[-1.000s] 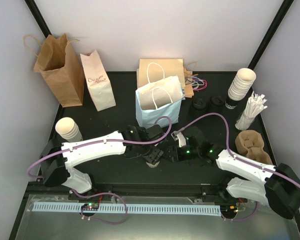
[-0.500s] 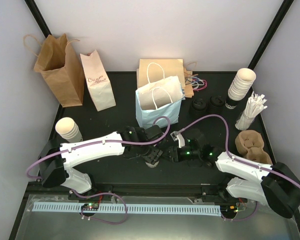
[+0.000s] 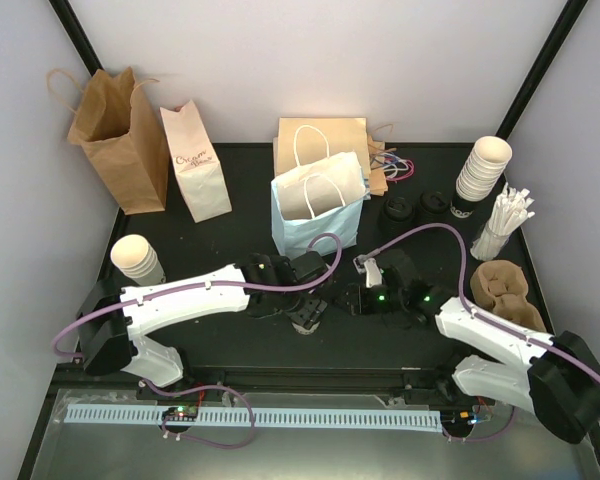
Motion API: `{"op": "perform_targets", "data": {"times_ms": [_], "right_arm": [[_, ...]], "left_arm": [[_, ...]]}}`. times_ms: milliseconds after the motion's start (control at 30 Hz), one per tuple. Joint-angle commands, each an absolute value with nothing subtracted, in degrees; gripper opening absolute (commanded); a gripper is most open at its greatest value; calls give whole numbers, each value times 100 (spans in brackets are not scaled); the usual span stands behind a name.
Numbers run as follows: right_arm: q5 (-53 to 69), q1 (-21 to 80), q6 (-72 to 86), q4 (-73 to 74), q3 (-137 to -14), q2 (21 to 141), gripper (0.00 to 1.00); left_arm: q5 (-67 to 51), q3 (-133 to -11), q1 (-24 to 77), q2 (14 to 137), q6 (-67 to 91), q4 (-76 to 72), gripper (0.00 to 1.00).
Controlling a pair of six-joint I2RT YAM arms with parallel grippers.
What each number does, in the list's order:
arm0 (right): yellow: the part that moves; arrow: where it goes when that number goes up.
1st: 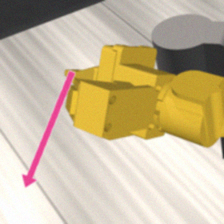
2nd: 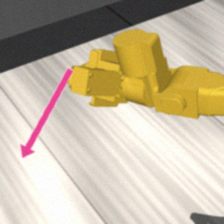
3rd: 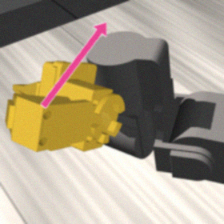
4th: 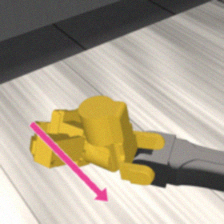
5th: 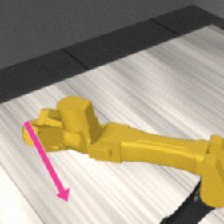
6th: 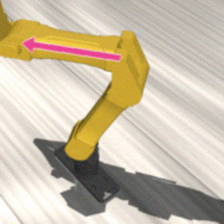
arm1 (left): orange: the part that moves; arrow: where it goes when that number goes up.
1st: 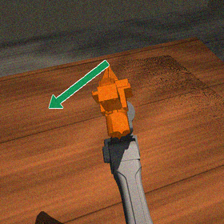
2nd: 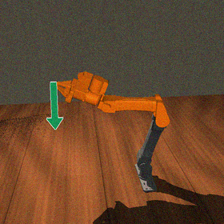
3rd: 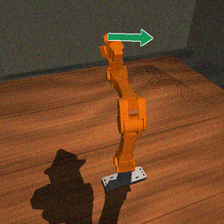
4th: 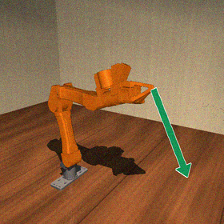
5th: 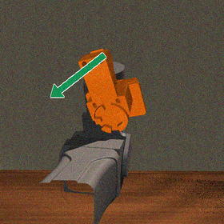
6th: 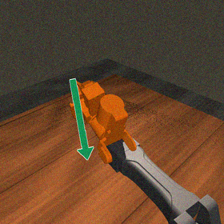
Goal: Pack the takeout coffee
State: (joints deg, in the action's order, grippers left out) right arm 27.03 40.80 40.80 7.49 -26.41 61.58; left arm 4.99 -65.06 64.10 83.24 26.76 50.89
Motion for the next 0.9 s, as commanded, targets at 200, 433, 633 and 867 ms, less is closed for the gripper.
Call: {"op": "perform_targets", "data": {"times_ms": [200,433,633,867], "right_arm": [[2697,3911,3718,1176,-3266,6480,41],[3142,3909,3728,708,-3261,6380,41],[3514,3920,3668,484,-3178,6717,41],[3387,3919,3572,577,-3056,7080,40]], "left_arm": [[355,-6278,6473,8526,2614,5227,67],[335,-6240,6473,8526,2632,5212,67],[317,-6245,6478,8525,2616,5193,67],[290,-6205,6477,8534,2619,5162,66]]}}
